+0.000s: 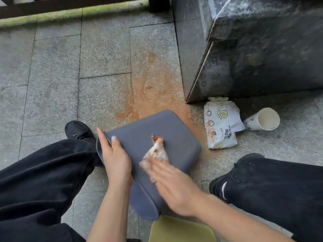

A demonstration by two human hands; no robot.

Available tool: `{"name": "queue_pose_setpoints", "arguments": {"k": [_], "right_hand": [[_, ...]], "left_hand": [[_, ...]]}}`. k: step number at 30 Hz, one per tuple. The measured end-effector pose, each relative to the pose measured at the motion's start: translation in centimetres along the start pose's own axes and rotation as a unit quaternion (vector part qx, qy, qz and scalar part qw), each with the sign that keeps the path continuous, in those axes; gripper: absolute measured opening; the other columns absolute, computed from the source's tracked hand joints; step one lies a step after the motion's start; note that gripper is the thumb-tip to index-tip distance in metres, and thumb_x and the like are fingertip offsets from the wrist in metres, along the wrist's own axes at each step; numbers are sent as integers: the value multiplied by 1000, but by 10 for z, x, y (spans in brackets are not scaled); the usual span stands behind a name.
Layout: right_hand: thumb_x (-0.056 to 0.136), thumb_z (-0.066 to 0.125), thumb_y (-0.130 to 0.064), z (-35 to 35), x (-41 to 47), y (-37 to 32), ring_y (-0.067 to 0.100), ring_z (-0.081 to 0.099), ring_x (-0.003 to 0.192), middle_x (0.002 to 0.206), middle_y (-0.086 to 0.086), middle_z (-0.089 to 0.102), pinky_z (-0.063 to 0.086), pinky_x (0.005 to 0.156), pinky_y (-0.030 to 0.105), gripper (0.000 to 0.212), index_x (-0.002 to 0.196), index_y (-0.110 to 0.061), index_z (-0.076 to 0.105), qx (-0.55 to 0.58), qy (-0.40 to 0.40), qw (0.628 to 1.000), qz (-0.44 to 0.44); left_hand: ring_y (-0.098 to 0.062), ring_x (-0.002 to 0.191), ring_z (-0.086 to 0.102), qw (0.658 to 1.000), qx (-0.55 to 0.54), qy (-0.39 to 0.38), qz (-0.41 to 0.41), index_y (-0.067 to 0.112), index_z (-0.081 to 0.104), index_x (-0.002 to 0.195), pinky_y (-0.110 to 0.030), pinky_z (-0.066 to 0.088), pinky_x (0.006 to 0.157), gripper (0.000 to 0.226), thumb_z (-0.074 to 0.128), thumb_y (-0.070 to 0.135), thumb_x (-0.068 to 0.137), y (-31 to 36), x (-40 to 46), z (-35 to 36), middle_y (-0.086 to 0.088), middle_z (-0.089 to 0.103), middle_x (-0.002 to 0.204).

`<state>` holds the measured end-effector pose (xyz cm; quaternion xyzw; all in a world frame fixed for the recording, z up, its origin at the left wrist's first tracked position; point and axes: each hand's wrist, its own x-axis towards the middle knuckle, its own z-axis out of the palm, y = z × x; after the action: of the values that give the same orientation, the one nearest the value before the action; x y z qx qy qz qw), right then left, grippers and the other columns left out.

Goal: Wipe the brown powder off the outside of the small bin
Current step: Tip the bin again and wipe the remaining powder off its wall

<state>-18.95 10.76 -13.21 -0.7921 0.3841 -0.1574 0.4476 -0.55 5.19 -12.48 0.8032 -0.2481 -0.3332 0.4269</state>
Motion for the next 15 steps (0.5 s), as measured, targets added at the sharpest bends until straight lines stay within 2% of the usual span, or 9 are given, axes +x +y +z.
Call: {"name": "queue_pose_setpoints", "arguments": {"k": [1, 2, 5, 7, 8, 9, 12, 14, 15], "right_hand": [[104, 30, -15, -6, -3, 20, 13, 12, 152, 163, 2, 21, 5, 123, 26, 54, 157, -15, 20, -12, 10, 999, 29], [105, 28, -14, -13, -2, 42, 14, 11, 153, 163, 1, 18, 3, 123, 25, 53, 157, -15, 18, -16, 25, 997, 76], [108, 23, -16, -32, 26, 94, 11, 5, 153, 163, -6, 8, -2, 122, 22, 50, 157, -17, 14, 21, 67, 970, 232], [106, 21, -11, -36, 49, 99, 19, 10, 153, 164, 5, 15, 0, 123, 30, 50, 155, -6, 19, 23, 113, 951, 288], [103, 21, -7, -31, 56, 89, 29, 18, 151, 161, 14, 23, 2, 122, 37, 50, 152, 3, 26, 5, 136, 951, 277], [101, 23, -6, -20, 59, 71, 35, 22, 149, 158, 19, 28, 4, 121, 39, 50, 149, 6, 31, -12, 144, 962, 230], [104, 26, -26, 29, 51, -12, 17, 10, 153, 164, 7, 20, 5, 124, 32, 53, 155, -15, 23, 31, 79, 995, 53], [103, 30, -27, 38, 53, -27, 13, 11, 152, 162, 5, 25, 10, 124, 33, 49, 151, -18, 31, 35, 55, 997, -36], [102, 33, -25, 32, 56, -16, 12, 12, 152, 162, 6, 27, 11, 124, 33, 48, 150, -16, 34, 13, 36, 998, -54]], "left_hand": [[5, 138, 28, 1000, 0, 4, -5, 38, 17, 157, -9, 24, 106, 58, 37, 32, 103, 0, 1, 1, 22, 22, 155], [8, 135, 29, 1000, -4, 5, -10, 39, 16, 157, -7, 24, 103, 58, 37, 33, 103, 1, 2, 1, 23, 23, 155], [6, 141, 24, 1000, -12, -3, -1, 37, 14, 157, -26, 20, 119, 60, 38, 34, 102, 8, 6, 7, 22, 19, 158], [5, 144, 20, 1000, 0, -11, 16, 34, 13, 158, -31, 16, 122, 59, 36, 34, 104, 12, 7, 10, 21, 17, 160], [5, 144, 19, 1000, 7, -12, 20, 34, 13, 158, -31, 16, 122, 58, 35, 34, 105, 13, 8, 10, 20, 16, 160], [4, 144, 20, 1000, 15, -9, 23, 34, 13, 158, -30, 16, 122, 56, 34, 35, 106, 14, 9, 9, 19, 17, 161], [2, 143, 24, 997, 60, -16, 34, 38, 15, 157, -21, 17, 117, 54, 31, 39, 105, 12, 19, 3, 18, 22, 161], [3, 141, 27, 995, 85, -21, 42, 36, 18, 157, -10, 18, 108, 54, 32, 38, 105, 8, 26, -2, 16, 26, 159], [5, 138, 29, 996, 81, -16, 41, 36, 20, 157, -4, 20, 103, 53, 33, 37, 105, 6, 28, -5, 17, 28, 158]]}}
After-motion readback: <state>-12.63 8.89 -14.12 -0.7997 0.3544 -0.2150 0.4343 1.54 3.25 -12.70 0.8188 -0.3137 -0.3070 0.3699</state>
